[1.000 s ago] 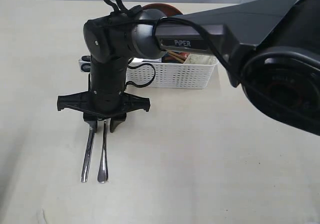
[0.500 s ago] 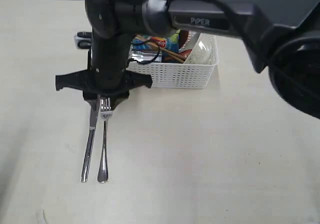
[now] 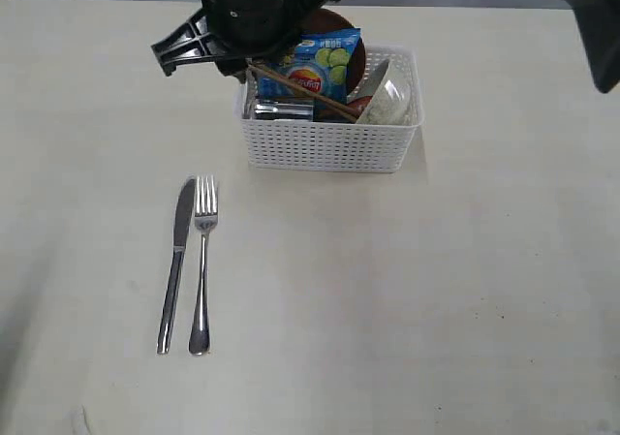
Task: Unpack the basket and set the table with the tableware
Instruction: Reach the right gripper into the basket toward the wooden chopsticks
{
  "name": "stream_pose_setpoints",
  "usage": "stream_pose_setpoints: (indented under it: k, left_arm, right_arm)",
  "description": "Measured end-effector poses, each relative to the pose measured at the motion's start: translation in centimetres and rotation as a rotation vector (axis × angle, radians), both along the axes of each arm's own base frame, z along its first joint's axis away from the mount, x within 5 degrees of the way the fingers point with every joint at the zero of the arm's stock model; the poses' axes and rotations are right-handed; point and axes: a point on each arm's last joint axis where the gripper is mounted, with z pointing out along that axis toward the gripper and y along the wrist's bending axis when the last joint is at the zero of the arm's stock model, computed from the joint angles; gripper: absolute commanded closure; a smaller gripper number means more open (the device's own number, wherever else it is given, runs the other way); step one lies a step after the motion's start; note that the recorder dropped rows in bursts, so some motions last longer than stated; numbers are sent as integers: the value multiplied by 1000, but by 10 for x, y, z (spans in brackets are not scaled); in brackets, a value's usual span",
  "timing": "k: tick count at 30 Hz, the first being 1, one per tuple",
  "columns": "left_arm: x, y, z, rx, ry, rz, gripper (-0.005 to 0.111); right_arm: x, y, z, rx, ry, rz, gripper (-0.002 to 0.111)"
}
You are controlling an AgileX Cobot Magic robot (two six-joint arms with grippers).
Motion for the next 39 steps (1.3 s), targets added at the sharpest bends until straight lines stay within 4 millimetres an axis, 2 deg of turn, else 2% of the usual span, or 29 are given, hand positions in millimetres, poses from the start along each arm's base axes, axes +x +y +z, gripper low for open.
stream_pose_setpoints:
  k: [6, 15, 24, 34, 39]
  left_arm:
    - [0, 0, 0, 0, 0, 0, 107]
    - [0, 0, 0, 0, 0, 0, 107]
    - [0, 0, 0, 0, 0, 0, 107]
    - [0, 0, 0, 0, 0, 0, 107]
    - [0, 0, 0, 0, 0, 0, 107]
  right_arm:
    - [9, -1, -12, -99, -56, 37, 70]
    - [25, 2, -47, -241, -109, 91, 70]
    - [32, 13, -76, -231, -120, 139, 70]
    - [45, 11, -89, -291, -203, 156, 70]
    - [47, 12, -102, -323, -203, 168, 70]
